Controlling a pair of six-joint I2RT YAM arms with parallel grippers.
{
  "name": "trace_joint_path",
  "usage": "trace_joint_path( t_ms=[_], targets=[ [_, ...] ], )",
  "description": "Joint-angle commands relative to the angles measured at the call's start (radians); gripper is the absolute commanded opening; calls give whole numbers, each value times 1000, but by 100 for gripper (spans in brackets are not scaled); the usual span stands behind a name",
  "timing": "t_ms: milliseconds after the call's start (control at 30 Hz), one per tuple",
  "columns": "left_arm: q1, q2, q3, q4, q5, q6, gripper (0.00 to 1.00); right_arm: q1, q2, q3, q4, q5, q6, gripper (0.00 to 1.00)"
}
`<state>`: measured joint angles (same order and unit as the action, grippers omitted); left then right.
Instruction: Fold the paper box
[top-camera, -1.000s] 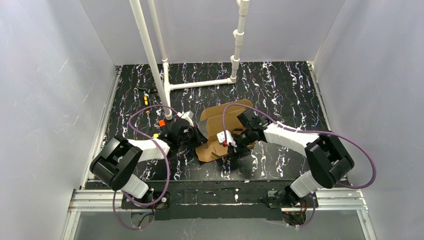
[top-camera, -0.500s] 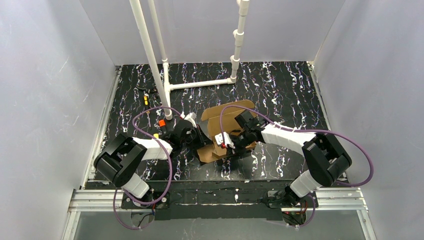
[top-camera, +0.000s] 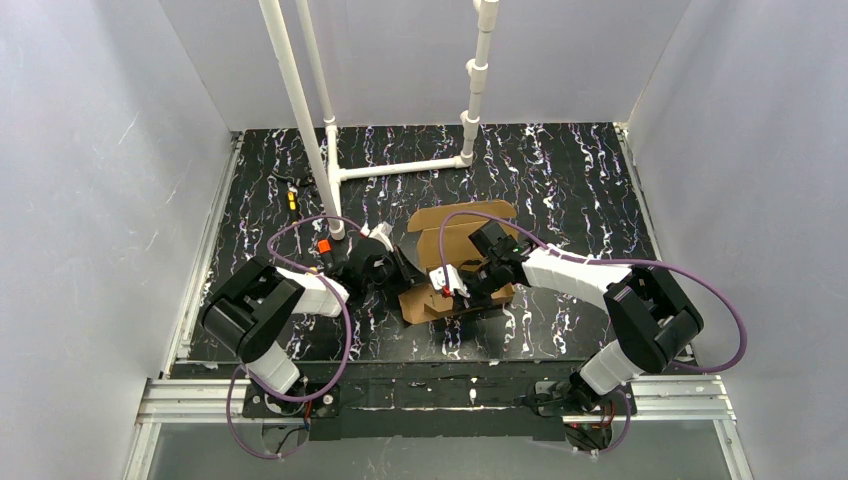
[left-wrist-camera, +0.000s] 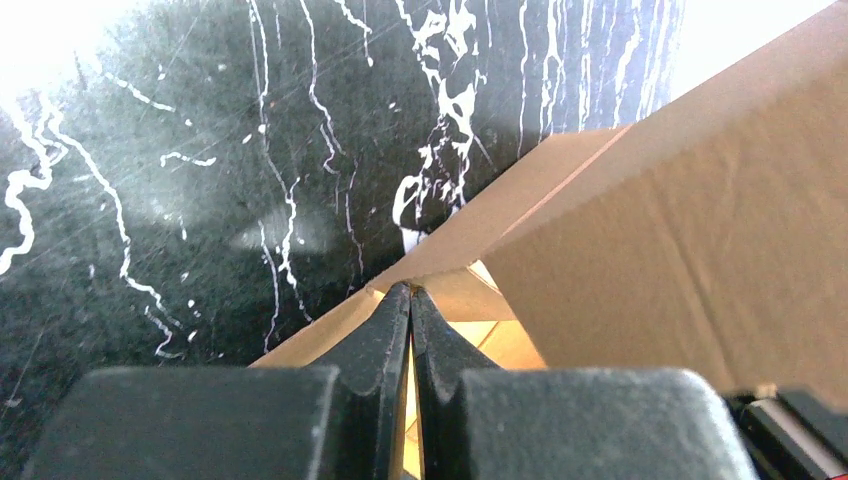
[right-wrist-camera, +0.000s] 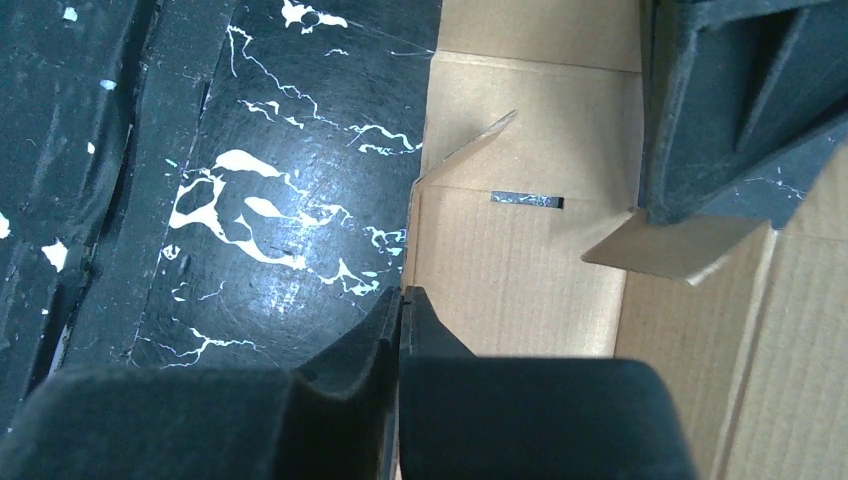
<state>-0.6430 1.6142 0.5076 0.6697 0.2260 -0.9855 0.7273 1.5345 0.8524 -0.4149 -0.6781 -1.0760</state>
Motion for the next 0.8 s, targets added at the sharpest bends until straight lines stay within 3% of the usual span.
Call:
trace_joint_path(
  t_ms=[0,233,467,767],
  targets=[
    [-12,59,24,54,16,-68,2,19,35,-7,1,8,-3,7],
    [-21,96,19,86,-2,-131,2,19,39,-7,1,11,-3,7],
    [-22,103,23,93,35,-93,3,19,44,-3,5,18,11,7],
    [1,-89,-60,63,19,18,7,11,43,5,10,28,35,8]
  ],
)
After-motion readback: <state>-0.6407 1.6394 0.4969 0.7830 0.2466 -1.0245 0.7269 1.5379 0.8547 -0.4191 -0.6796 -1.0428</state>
